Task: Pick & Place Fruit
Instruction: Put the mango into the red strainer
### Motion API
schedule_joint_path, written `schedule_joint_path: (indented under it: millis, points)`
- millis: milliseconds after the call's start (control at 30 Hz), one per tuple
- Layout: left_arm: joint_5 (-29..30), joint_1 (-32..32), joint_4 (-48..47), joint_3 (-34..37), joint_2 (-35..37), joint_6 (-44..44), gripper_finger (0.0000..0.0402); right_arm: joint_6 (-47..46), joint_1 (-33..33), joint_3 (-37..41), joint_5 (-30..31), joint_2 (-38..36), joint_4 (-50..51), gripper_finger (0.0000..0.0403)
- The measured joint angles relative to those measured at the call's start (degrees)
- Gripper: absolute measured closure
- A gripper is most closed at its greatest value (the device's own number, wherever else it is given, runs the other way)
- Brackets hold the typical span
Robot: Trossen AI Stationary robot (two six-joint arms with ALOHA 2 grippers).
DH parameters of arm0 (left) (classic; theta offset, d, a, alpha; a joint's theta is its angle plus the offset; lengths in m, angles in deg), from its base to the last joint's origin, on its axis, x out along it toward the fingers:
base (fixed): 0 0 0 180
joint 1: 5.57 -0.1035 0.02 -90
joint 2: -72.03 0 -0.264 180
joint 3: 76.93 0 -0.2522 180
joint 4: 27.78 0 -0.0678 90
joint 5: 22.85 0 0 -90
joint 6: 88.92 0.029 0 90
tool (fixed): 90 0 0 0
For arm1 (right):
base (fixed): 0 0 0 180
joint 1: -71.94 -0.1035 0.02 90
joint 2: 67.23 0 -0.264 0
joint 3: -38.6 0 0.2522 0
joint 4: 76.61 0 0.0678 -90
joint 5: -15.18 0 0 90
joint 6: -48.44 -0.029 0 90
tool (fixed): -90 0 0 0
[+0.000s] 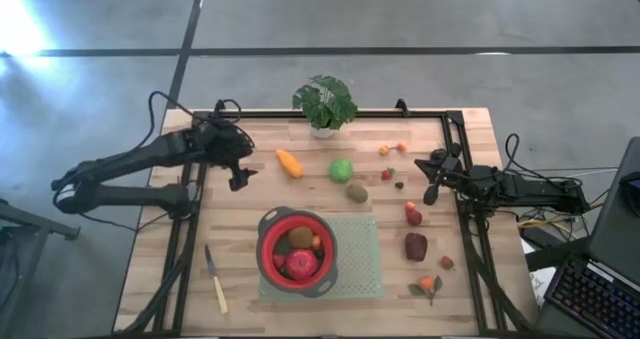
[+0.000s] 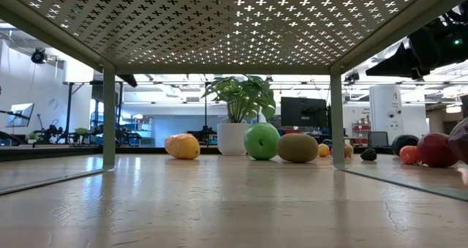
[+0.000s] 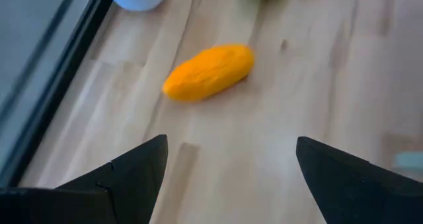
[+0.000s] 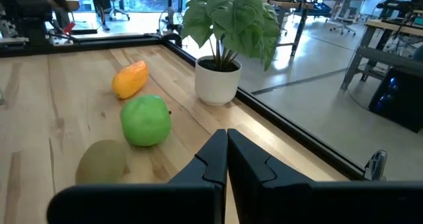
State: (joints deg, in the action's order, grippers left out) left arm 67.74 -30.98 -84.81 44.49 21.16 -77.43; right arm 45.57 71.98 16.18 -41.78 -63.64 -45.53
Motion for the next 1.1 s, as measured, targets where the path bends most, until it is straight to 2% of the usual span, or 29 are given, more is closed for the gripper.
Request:
schedule_joint_path:
  millis: [133, 600, 767, 1100]
  points:
    - [5.2, 0.0, -0.2, 1.9, -0.4, 3.6, 0.0064, 0.0, 0.0, 0.0, 0.0, 0.0, 0.0, 0.0394]
    - [6.9, 0.0, 4.8, 9.8, -0.6, 0.2, 0.0064, 0.0, 0.0, 0.0, 0.0, 0.0, 0.0, 0.0394]
    - [6.8, 0.0, 6.0, 10.3, -1.1, -1.5, 0.0064, 0.1, 0.0, 0.0, 0.0, 0.0, 0.0, 0.0394]
    - [4.9, 0.0, 8.1, 9.9, -5.3, 9.8, 0.0064, 0.0, 0.0, 0.0, 0.0, -0.1, 0.0, 0.0394]
